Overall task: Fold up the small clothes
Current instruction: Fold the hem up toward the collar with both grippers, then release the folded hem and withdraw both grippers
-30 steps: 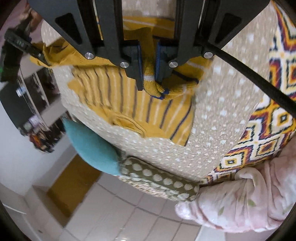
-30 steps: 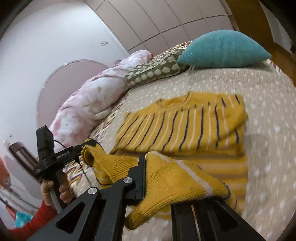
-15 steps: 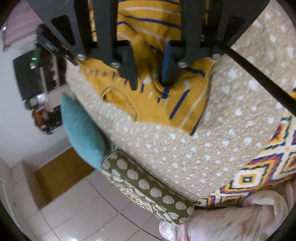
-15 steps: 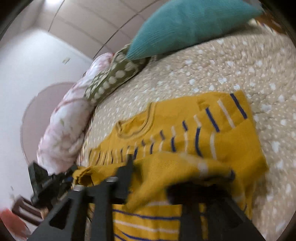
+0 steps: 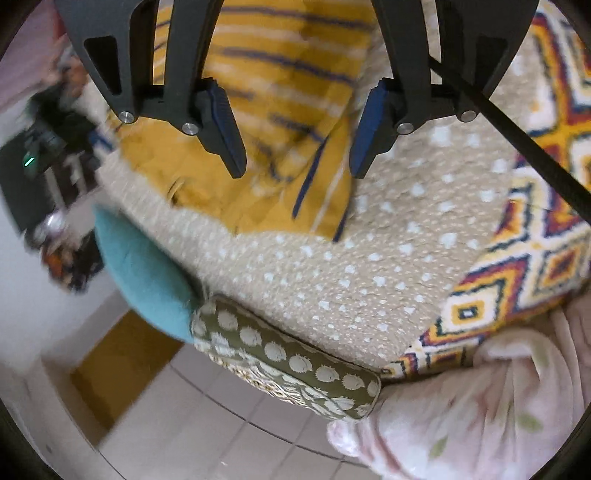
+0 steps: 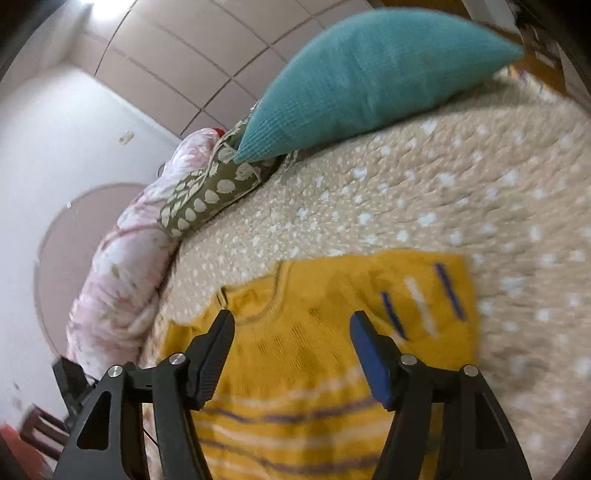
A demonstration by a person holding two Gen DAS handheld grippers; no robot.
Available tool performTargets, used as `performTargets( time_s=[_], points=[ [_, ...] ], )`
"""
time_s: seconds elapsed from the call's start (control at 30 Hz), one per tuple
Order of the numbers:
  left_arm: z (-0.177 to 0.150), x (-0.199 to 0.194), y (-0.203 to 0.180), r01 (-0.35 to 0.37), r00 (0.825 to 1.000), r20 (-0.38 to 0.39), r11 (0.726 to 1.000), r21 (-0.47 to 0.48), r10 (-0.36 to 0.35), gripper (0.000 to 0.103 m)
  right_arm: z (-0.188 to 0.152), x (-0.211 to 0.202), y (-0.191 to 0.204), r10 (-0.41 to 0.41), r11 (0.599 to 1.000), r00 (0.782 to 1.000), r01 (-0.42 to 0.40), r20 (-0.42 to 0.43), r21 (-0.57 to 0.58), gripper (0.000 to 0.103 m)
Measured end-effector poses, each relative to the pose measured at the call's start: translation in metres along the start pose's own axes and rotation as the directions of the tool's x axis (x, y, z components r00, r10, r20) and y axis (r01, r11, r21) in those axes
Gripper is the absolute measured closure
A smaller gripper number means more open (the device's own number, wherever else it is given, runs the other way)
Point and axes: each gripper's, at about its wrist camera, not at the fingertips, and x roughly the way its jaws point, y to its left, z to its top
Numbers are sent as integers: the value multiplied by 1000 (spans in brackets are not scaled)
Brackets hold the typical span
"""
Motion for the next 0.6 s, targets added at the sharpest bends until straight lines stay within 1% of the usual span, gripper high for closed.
performTargets(
  time_s=[0.07, 0.13, 0.2, 0.27, 0.3, 0.33, 0.37, 0.4, 0.43, 0.47, 0.5, 0.53, 0.57, 0.6],
  points=[
    [-14, -8, -4, -46, 999, -11, 996, 77, 47, 45, -14, -19, -3, -42, 998, 999, 42, -11, -56, 30],
    [-31, -13, -7, -89, 995, -25, 985, 146, 94, 38, -32, -35, -8, -88, 992, 996, 84, -35, -98, 30],
    [-47, -13, -6, -110, 992, -43, 979, 173, 119, 34, -54, -50, -16, -128, 984, 990, 120, -56, -132, 30],
    [-59, -8, -3, -125, 988, -73, 976, 177, 139, 34, -77, -59, -24, -173, 975, 982, 160, -72, -151, 30],
    [-65, -3, -1, -151, 980, -102, 971, 188, 172, 36, -87, -62, -28, -193, 971, 978, 179, -78, -156, 30],
    [-70, 3, -2, -190, 967, -130, 959, 210, 220, 58, -97, -62, -32, -210, 968, 974, 195, -85, -158, 30],
    [-72, 8, -1, -236, 950, -150, 944, 232, 275, 77, -106, -61, -36, -229, 965, 968, 211, -103, -159, 34],
    [-73, 11, 1, -273, 935, -161, 932, 238, 316, 91, -110, -60, -40, -250, 960, 962, 231, -111, -156, 54],
    [-71, 6, 8, -284, 934, -163, 937, 204, 319, 89, -114, -59, -47, -318, 941, 941, 299, -113, -159, 64],
    [-70, -1, 14, -285, 936, -161, 944, 168, 312, 88, -115, -60, -53, -350, 931, 931, 332, -109, -154, 64],
    [-68, -10, 19, -293, 937, -155, 946, 136, 312, 87, -115, -65, -59, -358, 929, 928, 344, -101, -136, 64],
    [-65, -25, 23, -343, 926, -123, 931, 124, 358, 87, -114, -72, -66, -364, 929, 927, 353, -94, -108, 62],
    [-65, -39, 24, -375, 918, -84, 918, 129, 387, 86, -114, -80, -69, -371, 927, 925, 365, -86, -82, 60],
    [-66, -54, 26, -396, 913, -51, 908, 137, 405, 80, -114, -90, -69, -380, 924, 922, 375, -66, -77, 54]
  ],
)
